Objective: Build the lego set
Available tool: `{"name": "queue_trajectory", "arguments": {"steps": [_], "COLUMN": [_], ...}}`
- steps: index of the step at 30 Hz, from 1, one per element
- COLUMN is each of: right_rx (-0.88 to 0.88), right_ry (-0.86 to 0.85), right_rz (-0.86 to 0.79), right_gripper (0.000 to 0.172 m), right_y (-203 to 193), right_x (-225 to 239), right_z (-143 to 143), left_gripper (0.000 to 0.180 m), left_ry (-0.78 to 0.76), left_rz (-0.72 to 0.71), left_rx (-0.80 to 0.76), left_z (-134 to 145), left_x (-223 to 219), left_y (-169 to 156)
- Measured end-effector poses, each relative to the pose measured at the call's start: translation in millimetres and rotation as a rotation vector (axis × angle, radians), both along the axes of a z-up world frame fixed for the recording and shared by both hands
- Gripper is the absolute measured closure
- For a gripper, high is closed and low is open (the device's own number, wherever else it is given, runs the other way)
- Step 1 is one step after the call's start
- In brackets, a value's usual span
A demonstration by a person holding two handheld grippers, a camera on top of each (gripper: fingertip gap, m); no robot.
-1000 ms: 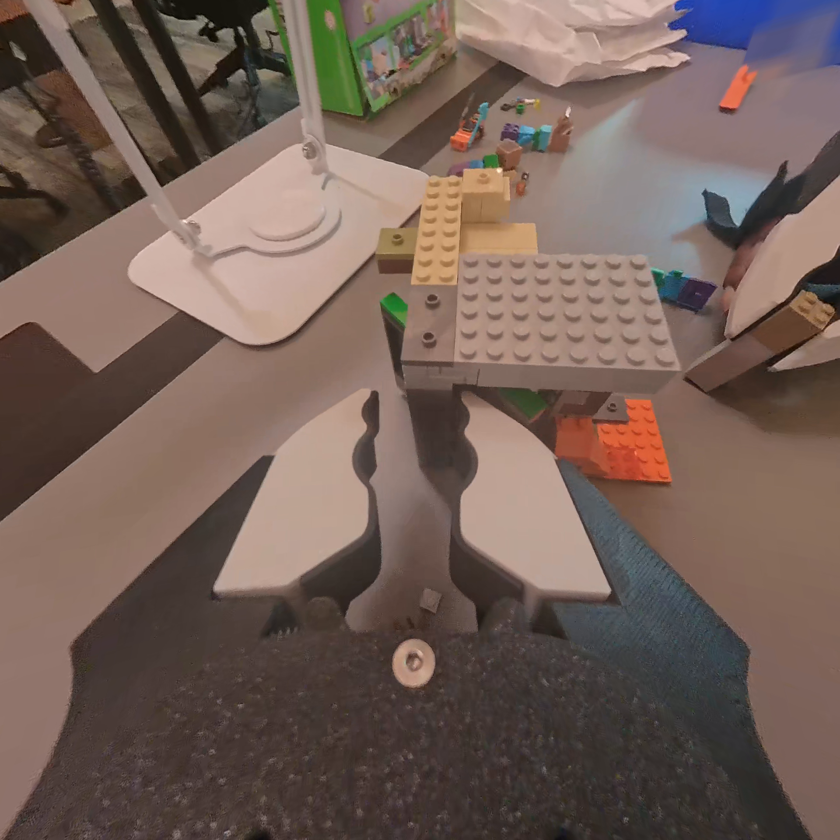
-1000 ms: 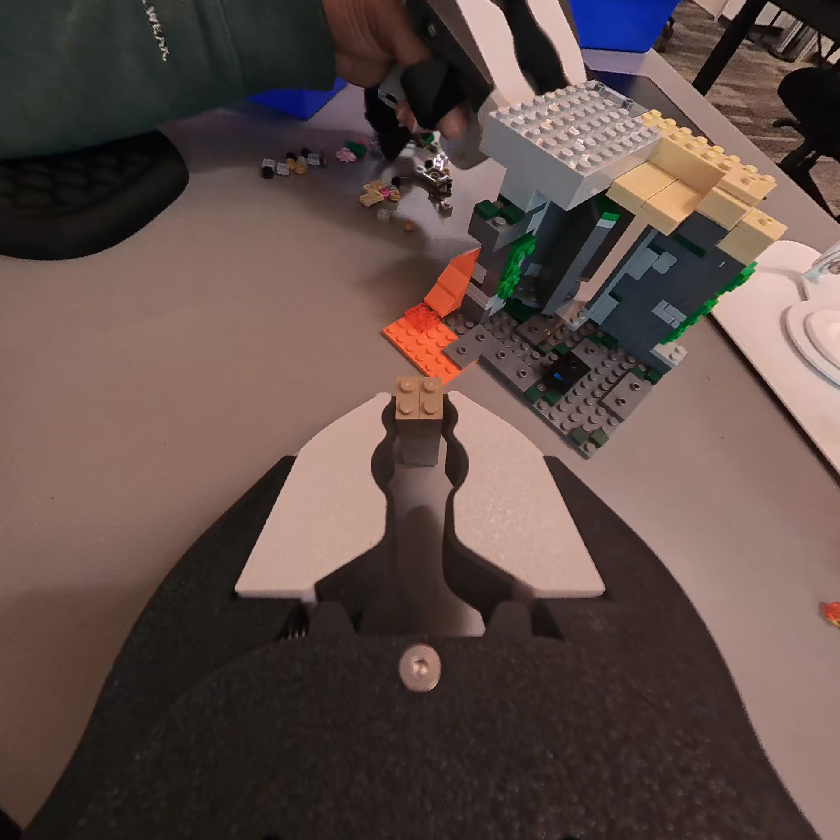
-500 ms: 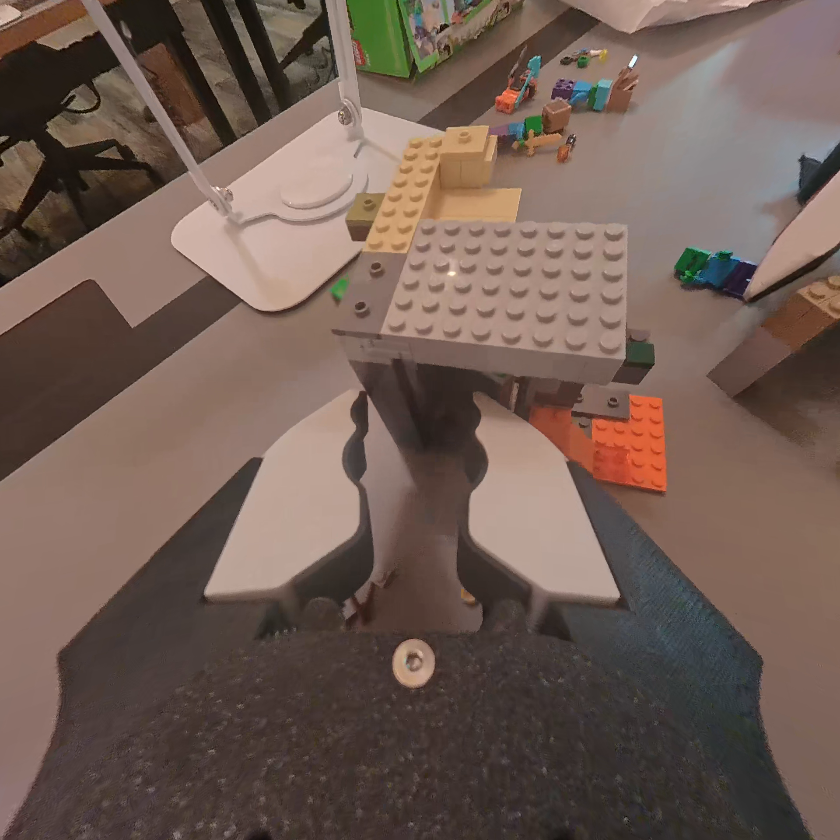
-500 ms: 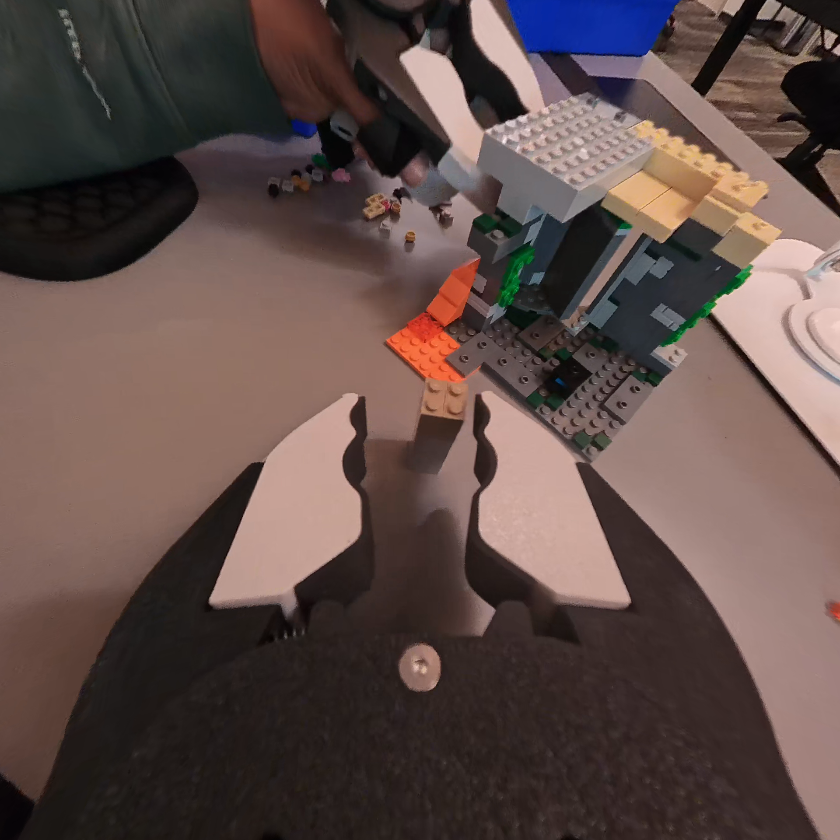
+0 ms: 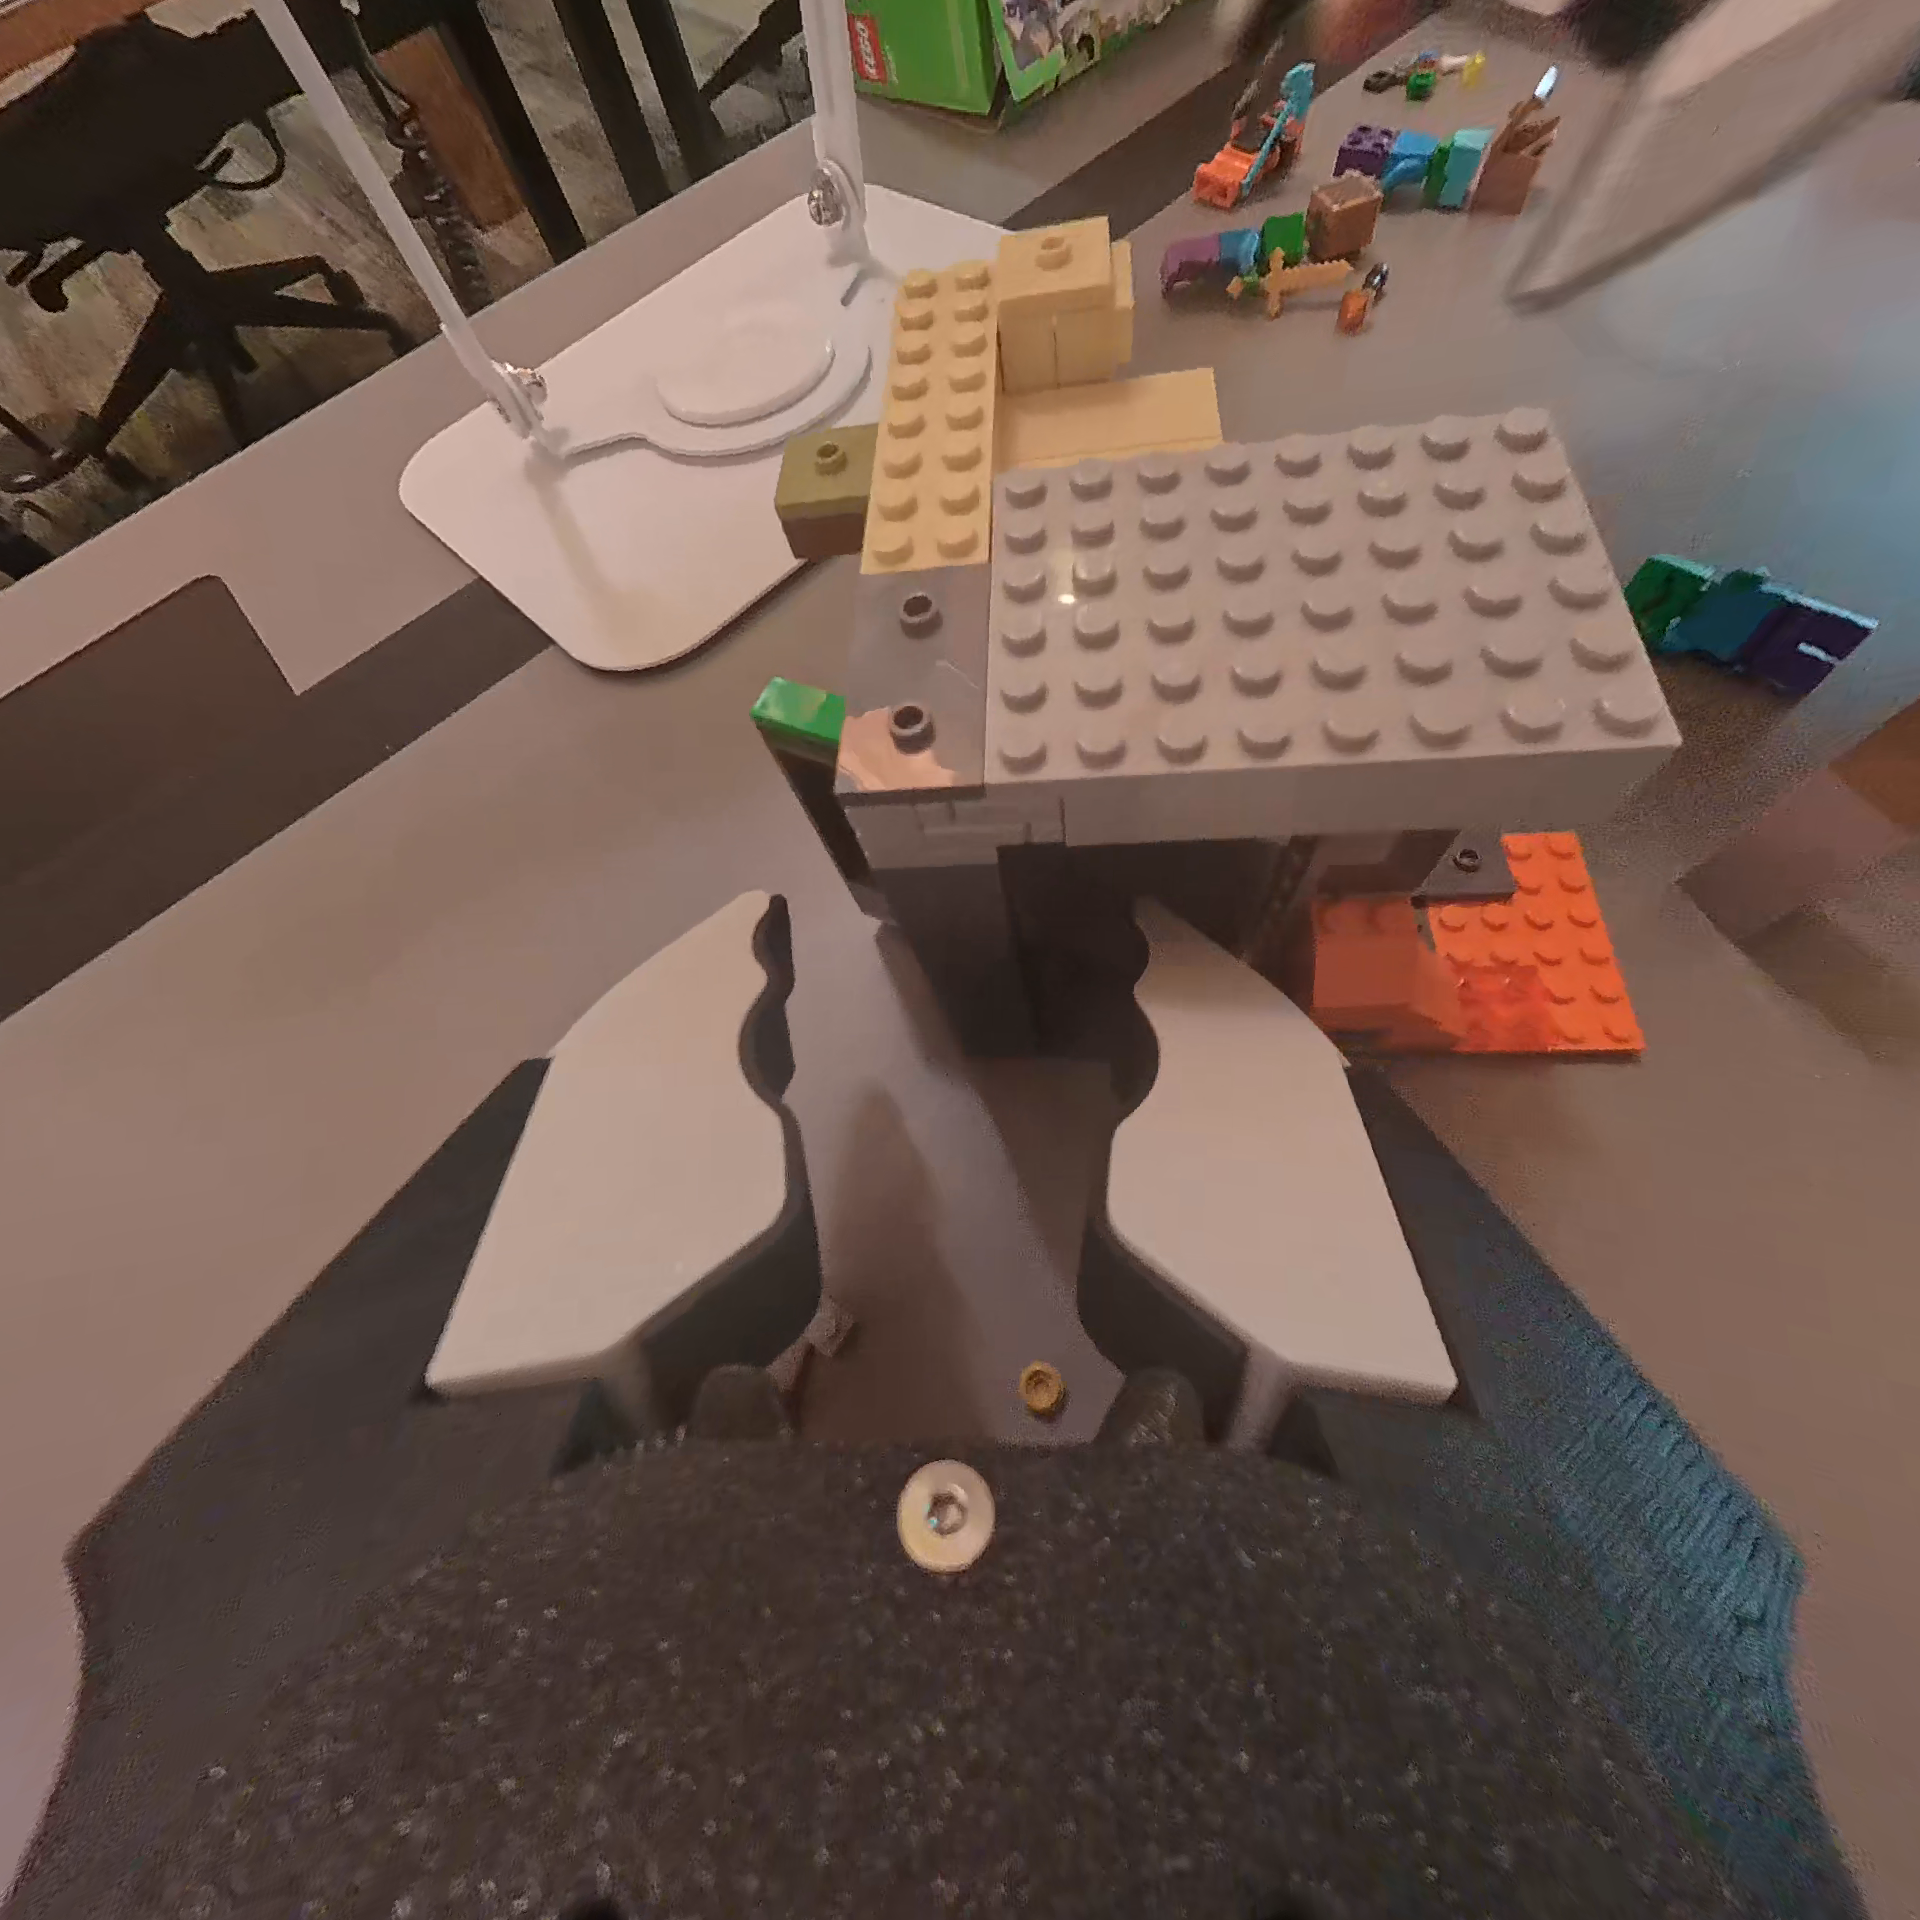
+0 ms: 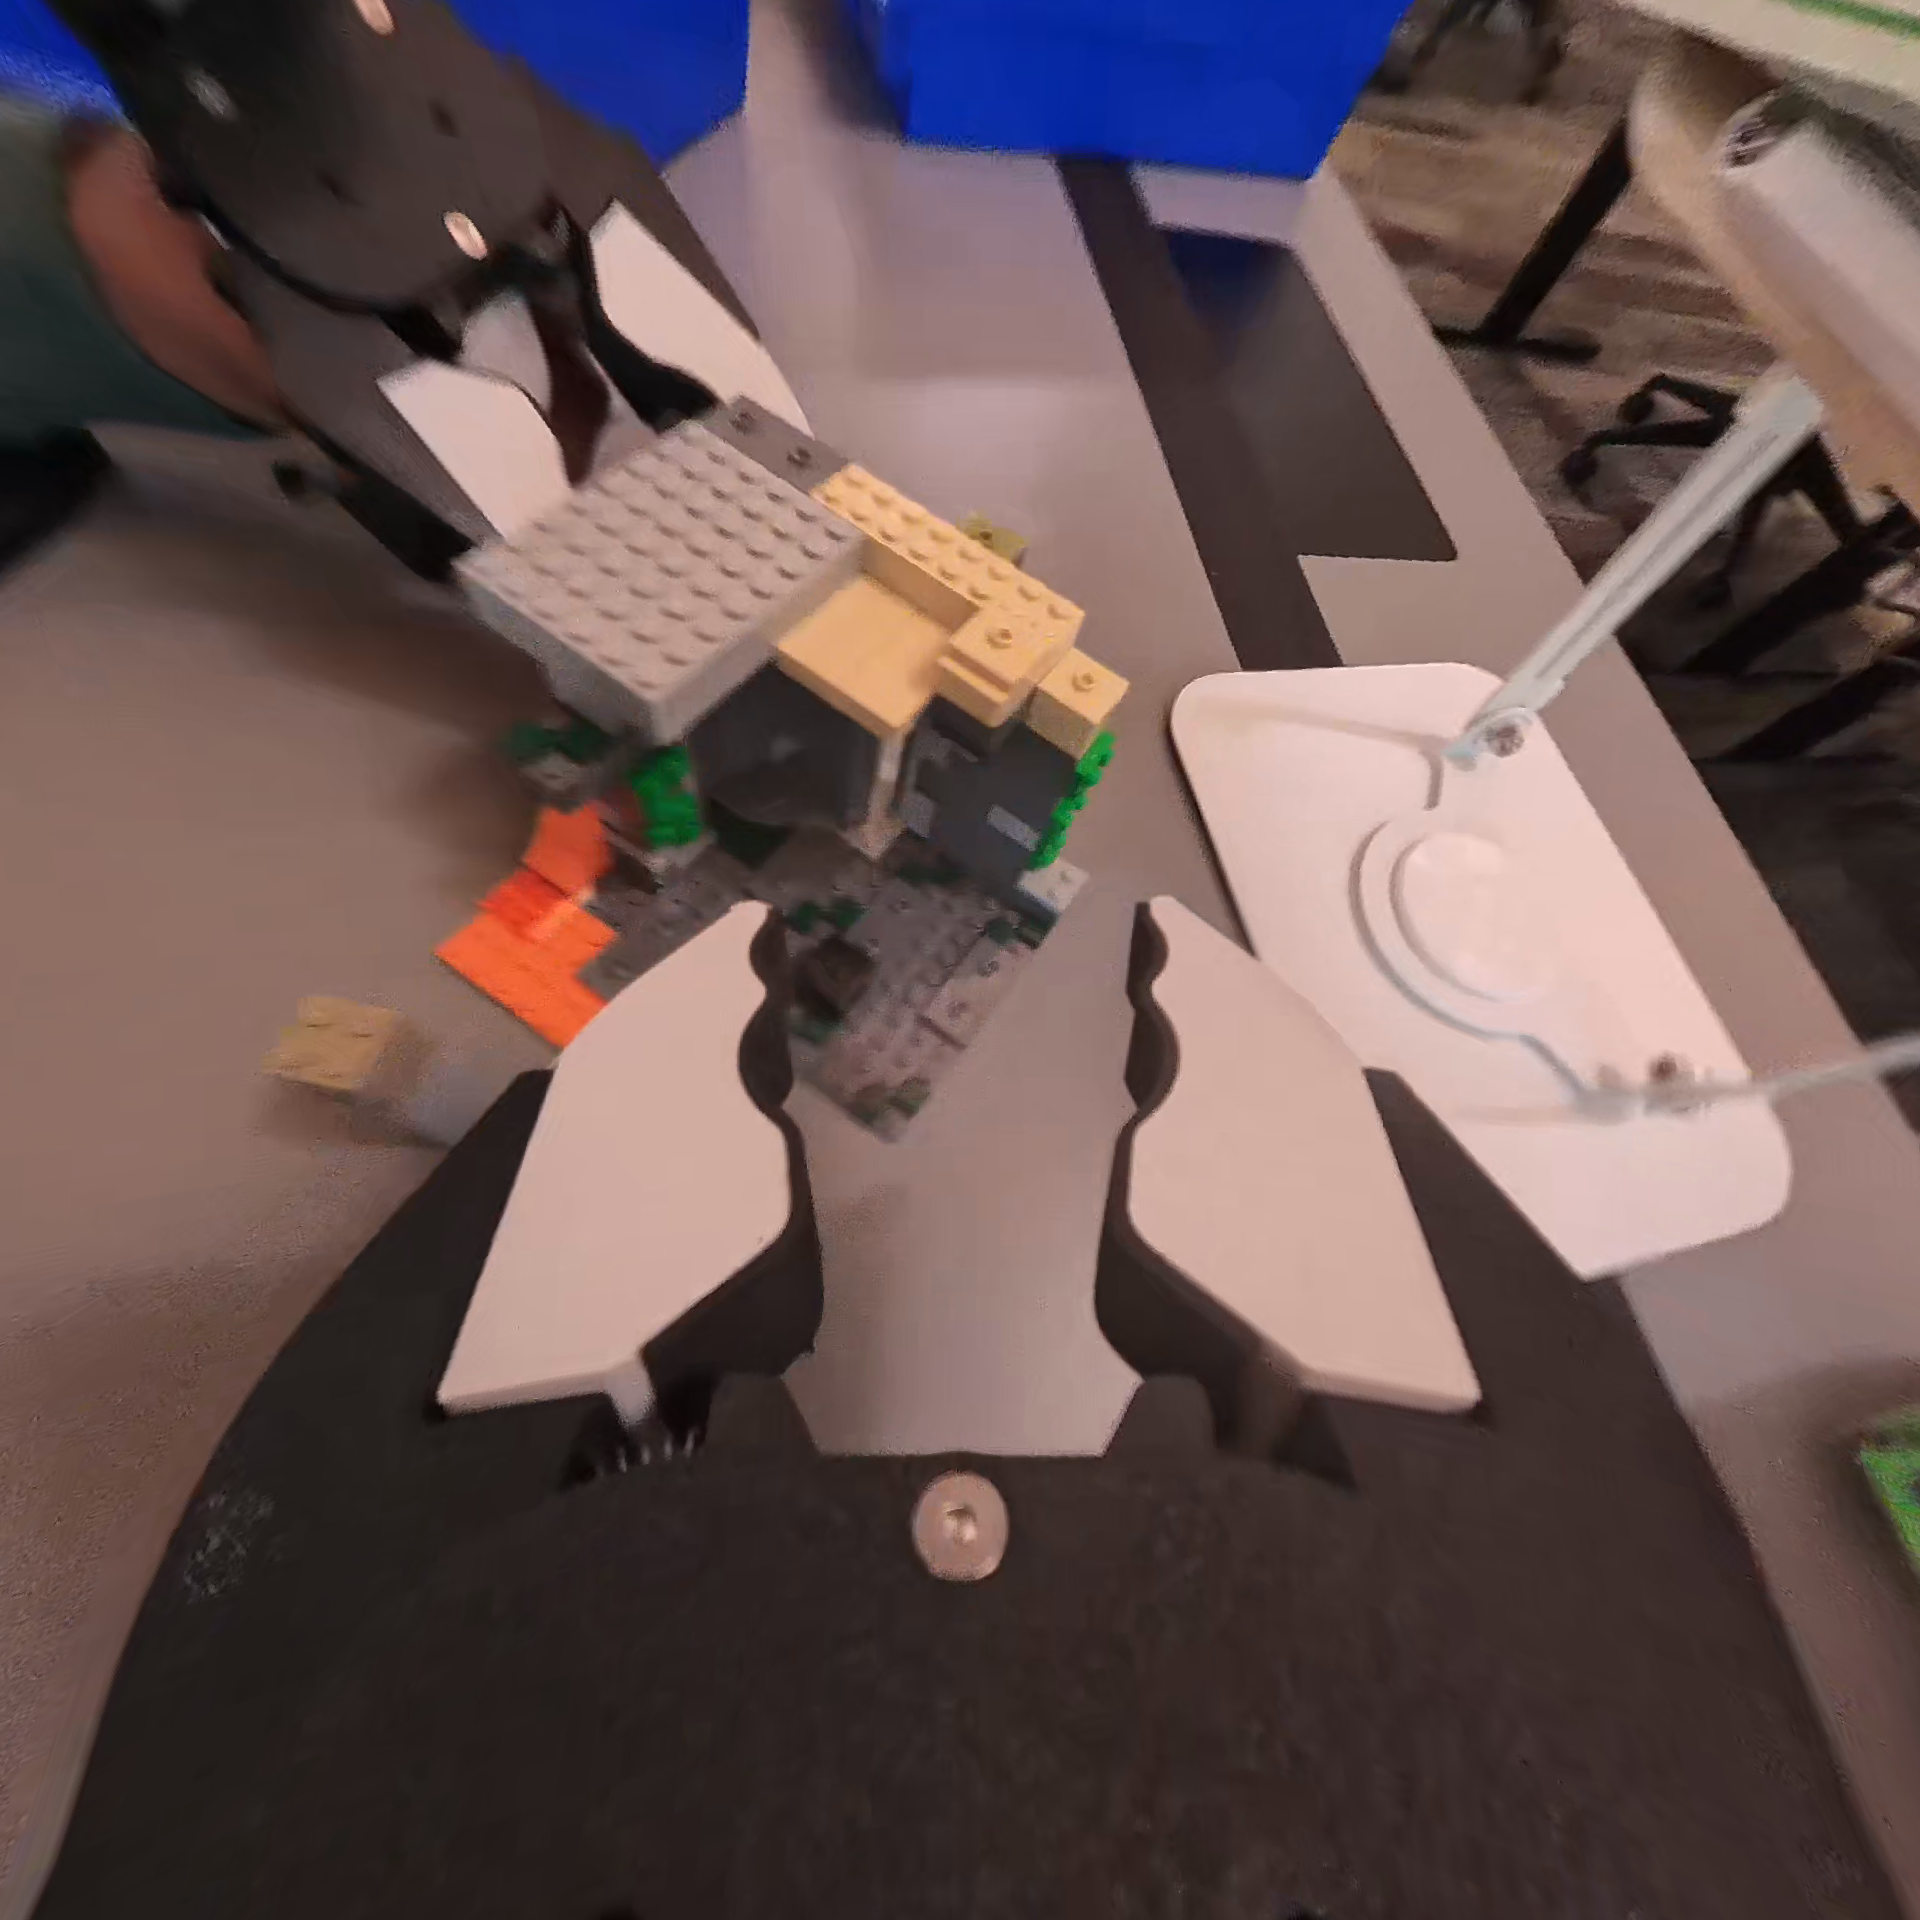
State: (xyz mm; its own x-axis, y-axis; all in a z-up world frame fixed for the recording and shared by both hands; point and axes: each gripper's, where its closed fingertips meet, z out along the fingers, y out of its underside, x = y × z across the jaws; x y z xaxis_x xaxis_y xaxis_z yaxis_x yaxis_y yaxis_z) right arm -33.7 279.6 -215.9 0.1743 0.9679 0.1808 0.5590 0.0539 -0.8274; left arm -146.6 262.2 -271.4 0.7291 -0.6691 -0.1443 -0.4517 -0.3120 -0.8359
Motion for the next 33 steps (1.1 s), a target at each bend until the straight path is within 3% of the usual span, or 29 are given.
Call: {"name": "queue_trajectory", "arguments": {"steps": [3, 8, 10, 12, 14, 20, 27, 33], "right_rx": [0.03, -0.037, -0.073, -0.099, -0.101, -0.125, -0.201, -0.168], "right_ry": [-0.085, -0.11, -0.083, -0.052, -0.049, -0.037, 0.034, 0.058], "right_rz": [0.121, 0.296, 0.342, 0.38, 0.368, 0.172, -0.343, -0.582], "right_gripper": [0.104, 0.099, 0.109, 0.132, 0.138, 0.145, 0.153, 0.155], "right_y": [30, 44, 43, 37, 36, 25, -3, -40], "right_x": [-21, -55, -65, -70, -70, -51, -11, 17], "right_z": [-19, -44, -47, -45, -45, -37, -29, -40], "left_gripper": [0.126, 0.132, 0.132, 0.131, 0.131, 0.13, 0.132, 0.134], "left_ry": [0.035, 0.008, -0.002, -0.007, -0.016, -0.008, -0.034, -0.095], "left_rz": [0.001, -0.014, -0.016, -0.024, -0.032, -0.037, -0.022, -0.029], "left_rx": [0.024, 0.036, 0.028, 0.024, 0.023, 0.037, 0.084, 0.139], "left_z": [3, 12, 13, 14, 18, 29, 41, 55], "left_x": [-6, -9, -11, -12, -13, -19, -23, -15], "left_y": [-1, -4, -4, -6, -7, -17, -30, -42]}}
